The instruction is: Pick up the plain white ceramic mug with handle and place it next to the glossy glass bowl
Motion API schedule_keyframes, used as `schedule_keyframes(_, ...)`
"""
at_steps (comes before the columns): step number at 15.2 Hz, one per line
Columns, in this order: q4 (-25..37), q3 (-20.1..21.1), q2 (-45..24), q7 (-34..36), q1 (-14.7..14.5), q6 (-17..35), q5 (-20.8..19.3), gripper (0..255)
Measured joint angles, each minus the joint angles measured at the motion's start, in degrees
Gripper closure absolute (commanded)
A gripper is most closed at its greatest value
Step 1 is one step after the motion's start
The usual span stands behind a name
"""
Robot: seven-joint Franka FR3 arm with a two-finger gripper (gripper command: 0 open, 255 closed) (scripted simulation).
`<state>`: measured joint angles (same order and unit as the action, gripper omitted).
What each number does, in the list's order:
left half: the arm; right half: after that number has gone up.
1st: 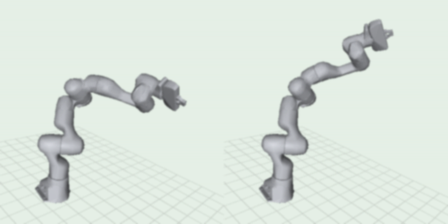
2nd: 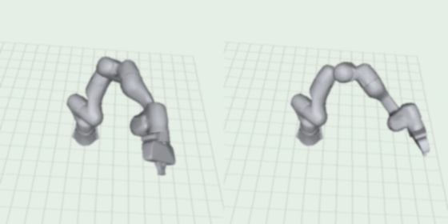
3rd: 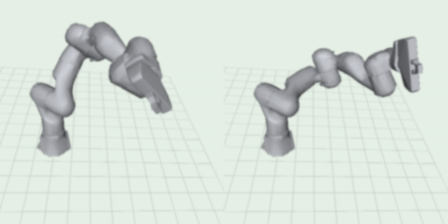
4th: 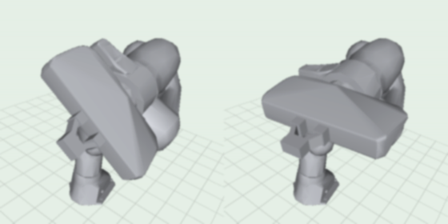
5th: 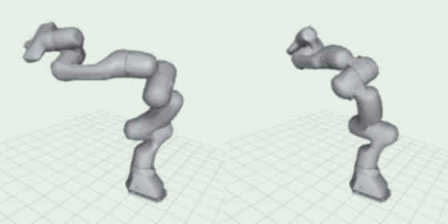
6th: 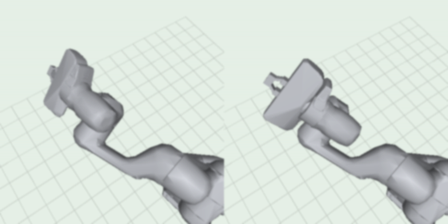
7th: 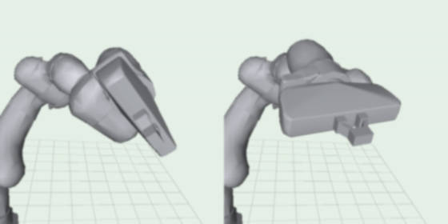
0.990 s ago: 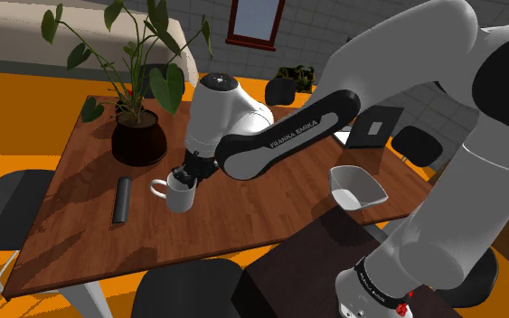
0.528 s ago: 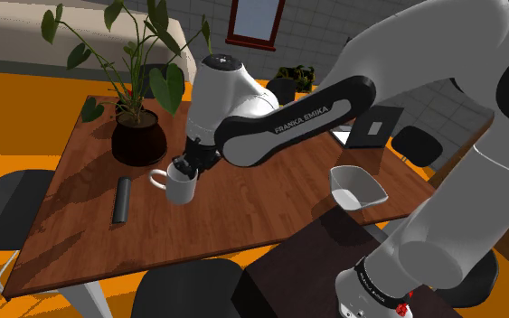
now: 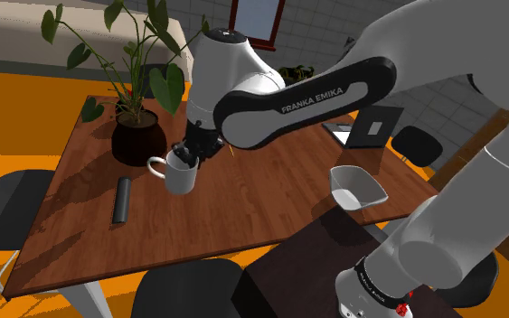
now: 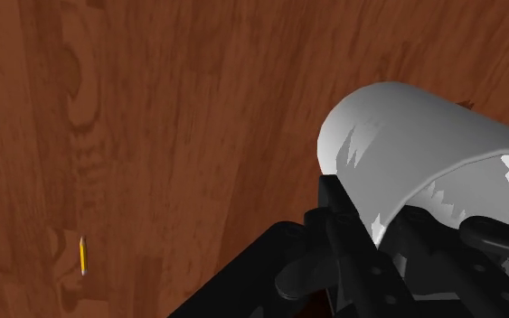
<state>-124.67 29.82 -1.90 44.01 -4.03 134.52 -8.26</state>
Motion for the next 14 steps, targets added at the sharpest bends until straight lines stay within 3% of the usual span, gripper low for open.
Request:
schedule_keyframes(3,-1.84,-0.56,2.80,-2.64,0.72,-0.40,2.21,255)
schedule_keyframes(6,-7.98,-2.45,8.73,-8.21,1.76,0.78,6.51,255)
schedule_keyframes(14,-22.23,-10.66,22.15,-22.67,2.63,2.45,13.66,255)
